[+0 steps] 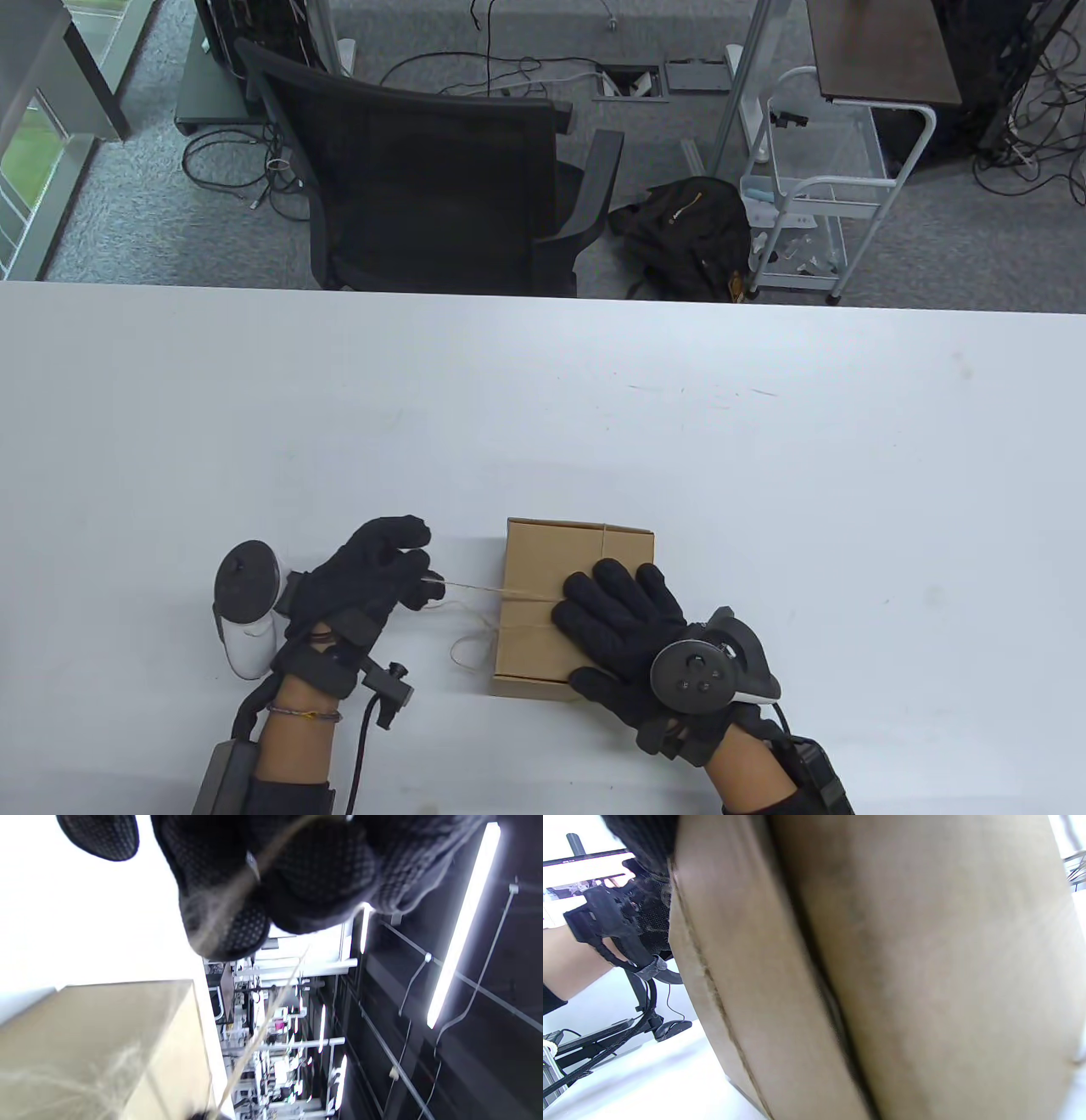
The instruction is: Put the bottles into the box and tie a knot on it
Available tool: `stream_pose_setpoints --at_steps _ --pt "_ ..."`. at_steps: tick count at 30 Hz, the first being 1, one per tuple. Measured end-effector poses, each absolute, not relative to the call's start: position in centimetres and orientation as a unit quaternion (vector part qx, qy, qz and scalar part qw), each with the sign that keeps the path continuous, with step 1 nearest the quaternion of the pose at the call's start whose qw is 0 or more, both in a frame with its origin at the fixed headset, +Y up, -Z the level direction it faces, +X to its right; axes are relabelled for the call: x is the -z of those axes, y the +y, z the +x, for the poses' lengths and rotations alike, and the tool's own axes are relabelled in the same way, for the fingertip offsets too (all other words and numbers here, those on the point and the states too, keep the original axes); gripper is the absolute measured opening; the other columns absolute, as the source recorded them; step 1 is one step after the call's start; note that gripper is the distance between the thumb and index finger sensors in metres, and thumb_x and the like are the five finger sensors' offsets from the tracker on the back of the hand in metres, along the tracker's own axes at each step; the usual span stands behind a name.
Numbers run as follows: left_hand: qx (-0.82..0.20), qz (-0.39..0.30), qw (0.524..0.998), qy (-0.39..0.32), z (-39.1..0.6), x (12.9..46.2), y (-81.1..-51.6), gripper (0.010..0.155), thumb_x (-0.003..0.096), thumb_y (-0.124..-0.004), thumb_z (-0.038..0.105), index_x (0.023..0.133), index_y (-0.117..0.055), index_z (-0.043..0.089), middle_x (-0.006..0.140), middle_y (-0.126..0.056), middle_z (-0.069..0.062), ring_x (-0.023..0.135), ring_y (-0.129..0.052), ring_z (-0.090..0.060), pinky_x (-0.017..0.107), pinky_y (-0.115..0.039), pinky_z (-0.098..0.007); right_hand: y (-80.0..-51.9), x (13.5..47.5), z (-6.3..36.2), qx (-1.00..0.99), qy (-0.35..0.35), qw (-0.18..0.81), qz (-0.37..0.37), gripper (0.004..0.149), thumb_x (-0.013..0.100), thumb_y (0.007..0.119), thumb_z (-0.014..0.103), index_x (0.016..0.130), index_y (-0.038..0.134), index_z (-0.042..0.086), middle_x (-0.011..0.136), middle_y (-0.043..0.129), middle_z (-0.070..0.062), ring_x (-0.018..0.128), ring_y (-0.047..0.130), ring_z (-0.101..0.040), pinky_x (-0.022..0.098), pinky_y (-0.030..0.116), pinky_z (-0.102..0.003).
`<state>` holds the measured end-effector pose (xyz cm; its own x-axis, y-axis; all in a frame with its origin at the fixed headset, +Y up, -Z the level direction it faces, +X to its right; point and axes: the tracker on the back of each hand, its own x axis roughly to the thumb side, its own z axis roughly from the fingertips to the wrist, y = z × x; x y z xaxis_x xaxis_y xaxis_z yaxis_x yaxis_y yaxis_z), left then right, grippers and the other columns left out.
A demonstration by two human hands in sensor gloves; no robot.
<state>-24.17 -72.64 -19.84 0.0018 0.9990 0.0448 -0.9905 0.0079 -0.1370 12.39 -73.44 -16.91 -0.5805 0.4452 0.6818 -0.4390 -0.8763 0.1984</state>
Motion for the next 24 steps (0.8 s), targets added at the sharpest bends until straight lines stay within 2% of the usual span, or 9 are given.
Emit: stream_pose_setpoints --at_steps 2,4,12,15,18,20,22,23,24 --pt "-0.744 -0.035 0.666 -0.035 -25.5 19.9 -73.3 0.065 0.0486 -0.088 0.054 0.099 -0.077 0.014 0.045 -0.106 0.011 0.055 -0.112 -0.022 0.065 -0.068 -0.073 -73.4 16.9 12.4 -0.889 0.004 0.248 0.384 0.069 0.048 0.069 0.051 0.107 0.061 0.017 0.116 0.048 -0.009 0.103 0.033 -0.041 0.068 0.021 -0.065" --pt "-0.759 -0.025 0.651 -0.007 -26.8 19.8 -73.9 0.064 0.0501 -0.087 0.055 0.098 -0.077 0.014 0.044 -0.106 0.012 0.055 -0.112 -0.022 0.065 -0.068 -0.073 -73.4 16.9 12.4 -0.889 0.004 0.248 0.384 0.069 0.048 0.069 0.051 0.107 0.061 0.017 0.116 0.048 -0.009 0.103 0.033 -0.042 0.068 0.021 -0.065" --pt "-0.686 0.1 0.708 0.132 -31.2 18.6 -73.8 0.061 0.0513 -0.084 0.056 0.094 -0.081 0.012 0.037 -0.105 0.013 0.047 -0.113 -0.02 0.064 -0.072 -0.068 -73.4 16.9 12.4 -0.889 0.004 0.249 0.384 0.069 0.048 0.069 0.05 0.107 0.061 0.016 0.116 0.048 -0.009 0.103 0.033 -0.042 0.068 0.02 -0.065" --pt "-0.561 0.155 0.792 0.184 -31.6 17.9 -72.7 0.062 0.0517 -0.082 0.056 0.094 -0.08 0.011 0.037 -0.105 0.011 0.047 -0.112 -0.022 0.065 -0.071 -0.067 -73.4 16.9 12.4 -0.889 0.004 0.25 0.384 0.069 0.048 0.069 0.05 0.107 0.061 0.016 0.116 0.048 -0.009 0.103 0.033 -0.042 0.068 0.02 -0.065" --pt "-0.441 0.173 0.86 0.187 -30.9 17.9 -71.9 0.064 0.0521 -0.079 0.057 0.096 -0.078 0.01 0.041 -0.105 0.009 0.051 -0.11 -0.025 0.065 -0.068 -0.069 -73.4 16.9 12.4 -0.889 0.002 0.25 0.385 0.068 0.048 0.069 0.05 0.107 0.061 0.016 0.116 0.048 -0.009 0.103 0.033 -0.042 0.068 0.02 -0.065" --pt "-0.387 0.14 0.892 0.185 -30.1 18.4 -71.8 0.071 0.0521 -0.078 0.057 0.103 -0.071 0.009 0.062 -0.105 -0.002 0.069 -0.103 -0.037 0.066 -0.056 -0.076 -73.4 16.8 12.4 -0.888 0.003 0.25 0.385 0.069 0.048 0.069 0.05 0.107 0.061 0.016 0.116 0.048 -0.009 0.103 0.032 -0.041 0.068 0.02 -0.065" --pt "-0.318 0.128 0.919 0.195 -29.3 18.5 -71.8 0.074 0.0524 -0.076 0.058 0.106 -0.067 0.008 0.071 -0.104 -0.006 0.076 -0.1 -0.041 0.066 -0.05 -0.078 -73.4 16.8 12.4 -0.889 0.003 0.248 0.384 0.069 0.048 0.069 0.05 0.107 0.06 0.016 0.116 0.047 -0.009 0.103 0.032 -0.042 0.068 0.02 -0.065" --pt "-0.289 0.111 0.934 0.178 -28.6 18.9 -71.9 0.079 0.0521 -0.077 0.058 0.111 -0.062 0.008 0.092 -0.095 -0.018 0.089 -0.087 -0.052 0.065 -0.042 -0.082 -73.4 16.8 12.4 -0.889 0.001 0.249 0.385 0.069 0.048 0.069 0.05 0.107 0.06 0.016 0.116 0.048 -0.009 0.103 0.032 -0.042 0.068 0.02 -0.065" --pt "-0.258 0.078 0.947 0.173 -28.0 19.1 -71.9 0.08 0.0517 -0.077 0.059 0.115 -0.06 0.013 0.111 -0.074 -0.028 0.101 -0.067 -0.061 0.064 -0.036 -0.084 -73.4 16.8 12.4 -0.888 0.002 0.25 0.385 0.069 0.048 0.069 0.05 0.107 0.061 0.016 0.116 0.048 -0.009 0.103 0.032 -0.042 0.068 0.02 -0.065"
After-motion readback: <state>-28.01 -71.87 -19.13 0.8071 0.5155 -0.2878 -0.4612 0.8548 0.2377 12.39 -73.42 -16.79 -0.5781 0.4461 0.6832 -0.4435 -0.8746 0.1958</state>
